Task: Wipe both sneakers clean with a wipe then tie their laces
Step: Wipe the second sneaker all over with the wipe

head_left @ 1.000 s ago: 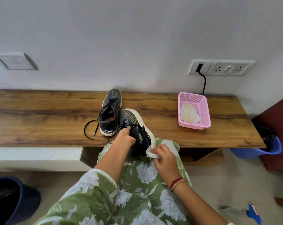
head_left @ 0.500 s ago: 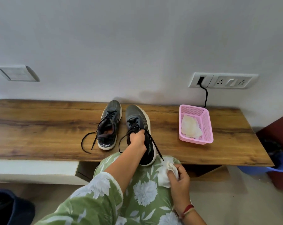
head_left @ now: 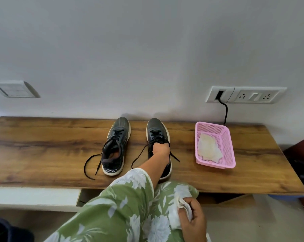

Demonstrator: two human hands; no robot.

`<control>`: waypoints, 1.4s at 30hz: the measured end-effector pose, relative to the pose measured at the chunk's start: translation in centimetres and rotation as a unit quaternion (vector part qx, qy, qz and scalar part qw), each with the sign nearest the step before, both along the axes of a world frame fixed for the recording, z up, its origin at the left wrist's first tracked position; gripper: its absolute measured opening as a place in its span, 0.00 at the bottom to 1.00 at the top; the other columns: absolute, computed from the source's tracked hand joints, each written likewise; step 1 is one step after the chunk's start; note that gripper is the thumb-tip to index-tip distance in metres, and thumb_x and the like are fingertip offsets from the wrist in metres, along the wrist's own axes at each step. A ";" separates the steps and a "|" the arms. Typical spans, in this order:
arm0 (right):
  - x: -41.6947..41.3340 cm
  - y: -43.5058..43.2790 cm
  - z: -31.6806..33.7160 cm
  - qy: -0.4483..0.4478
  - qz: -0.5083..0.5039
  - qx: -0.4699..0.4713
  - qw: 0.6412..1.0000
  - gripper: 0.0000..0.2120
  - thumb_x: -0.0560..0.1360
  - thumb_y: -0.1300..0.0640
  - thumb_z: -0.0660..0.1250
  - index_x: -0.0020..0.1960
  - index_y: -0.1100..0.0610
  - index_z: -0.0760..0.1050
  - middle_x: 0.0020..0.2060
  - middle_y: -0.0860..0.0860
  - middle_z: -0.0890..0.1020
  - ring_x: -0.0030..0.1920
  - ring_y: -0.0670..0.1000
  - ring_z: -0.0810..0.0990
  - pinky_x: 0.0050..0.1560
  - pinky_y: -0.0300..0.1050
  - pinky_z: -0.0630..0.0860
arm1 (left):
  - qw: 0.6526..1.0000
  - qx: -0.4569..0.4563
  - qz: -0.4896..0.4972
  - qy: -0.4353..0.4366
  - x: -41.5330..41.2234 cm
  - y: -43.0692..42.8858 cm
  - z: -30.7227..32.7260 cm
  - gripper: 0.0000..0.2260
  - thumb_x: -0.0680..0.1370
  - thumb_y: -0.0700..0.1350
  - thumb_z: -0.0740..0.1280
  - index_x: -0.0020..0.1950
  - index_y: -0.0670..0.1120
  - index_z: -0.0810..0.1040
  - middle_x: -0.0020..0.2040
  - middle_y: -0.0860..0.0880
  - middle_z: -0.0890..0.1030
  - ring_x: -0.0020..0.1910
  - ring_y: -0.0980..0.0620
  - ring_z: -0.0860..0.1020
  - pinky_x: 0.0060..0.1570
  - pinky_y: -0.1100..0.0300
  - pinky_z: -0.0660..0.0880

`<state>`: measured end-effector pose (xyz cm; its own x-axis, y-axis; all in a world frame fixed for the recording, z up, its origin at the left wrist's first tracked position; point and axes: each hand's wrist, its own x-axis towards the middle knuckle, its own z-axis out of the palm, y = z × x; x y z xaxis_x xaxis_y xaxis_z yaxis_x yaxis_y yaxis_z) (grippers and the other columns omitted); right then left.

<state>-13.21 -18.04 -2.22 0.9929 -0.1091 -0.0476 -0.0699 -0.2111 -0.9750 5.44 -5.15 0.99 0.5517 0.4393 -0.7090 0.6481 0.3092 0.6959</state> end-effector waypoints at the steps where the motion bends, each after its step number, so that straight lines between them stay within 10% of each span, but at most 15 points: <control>1: 0.0 0.0 0.1 -0.003 0.003 0.000 1.000 0.20 0.68 0.72 0.68 0.36 0.45 0.76 0.37 0.49 0.79 0.35 0.45 0.76 0.36 0.33 0.71 | 1.000 0.008 -0.009 0.004 0.3 0.0 -0.4 0.19 0.79 0.39 0.63 0.70 0.39 0.67 0.65 0.41 0.74 0.61 0.41 0.73 0.56 0.55 0.73; 10: 0.3 0.0 0.1 -0.058 0.034 -0.051 0.996 0.10 0.63 0.64 0.64 0.33 0.48 0.73 0.30 0.45 0.74 0.30 0.46 0.73 0.30 0.35 0.68 | 0.998 0.022 -0.058 0.001 1.6 -0.3 -1.7 0.21 0.79 0.41 0.65 0.71 0.38 0.66 0.67 0.40 0.72 0.66 0.40 0.70 0.61 0.54 0.69; 19: 0.5 0.1 0.0 -0.026 0.028 -0.023 0.999 0.09 0.64 0.60 0.65 0.36 0.45 0.75 0.32 0.47 0.77 0.34 0.48 0.76 0.35 0.38 0.71 | 0.982 0.045 -0.120 -0.141 -3.1 3.1 1.2 0.07 0.77 0.46 0.68 0.52 0.44 0.77 0.46 0.48 0.79 0.50 0.48 0.78 0.49 0.58 0.74; 24: 0.4 0.4 0.6 -0.014 0.023 -0.018 0.999 0.09 0.65 0.59 0.65 0.38 0.45 0.76 0.32 0.47 0.78 0.32 0.47 0.75 0.33 0.38 0.70 | 0.831 0.464 -0.268 -0.148 -9.0 13.2 0.5 0.19 0.79 0.53 0.64 0.64 0.44 0.74 0.60 0.48 0.77 0.61 0.50 0.74 0.62 0.54 0.71; 31: 0.5 0.7 0.8 0.027 0.031 -0.032 0.999 0.23 0.70 0.72 0.67 0.41 0.41 0.76 0.38 0.43 0.80 0.38 0.44 0.77 0.36 0.29 0.70 | 0.597 0.612 -0.512 0.082 -10.8 18.7 -2.3 0.24 0.77 0.63 0.58 0.65 0.49 0.73 0.62 0.46 0.77 0.68 0.46 0.68 0.72 0.50 0.57; 39: 0.3 0.9 1.8 0.035 0.037 -0.042 0.998 0.24 0.71 0.71 0.66 0.44 0.39 0.76 0.41 0.41 0.81 0.42 0.43 0.78 0.40 0.29 0.72 | 0.631 0.633 -0.449 0.027 -9.1 20.4 0.1 0.13 0.81 0.53 0.56 0.55 0.48 0.76 0.53 0.48 0.81 0.57 0.48 0.76 0.57 0.54 0.66; 42: 0.3 0.9 2.1 0.040 0.037 -0.045 0.997 0.22 0.71 0.71 0.67 0.44 0.42 0.76 0.41 0.43 0.81 0.41 0.44 0.78 0.40 0.30 0.73 | 0.698 0.578 -0.421 -0.039 -8.3 20.9 3.3 0.11 0.81 0.51 0.59 0.55 0.46 0.77 0.48 0.48 0.81 0.46 0.46 0.79 0.44 0.57 0.70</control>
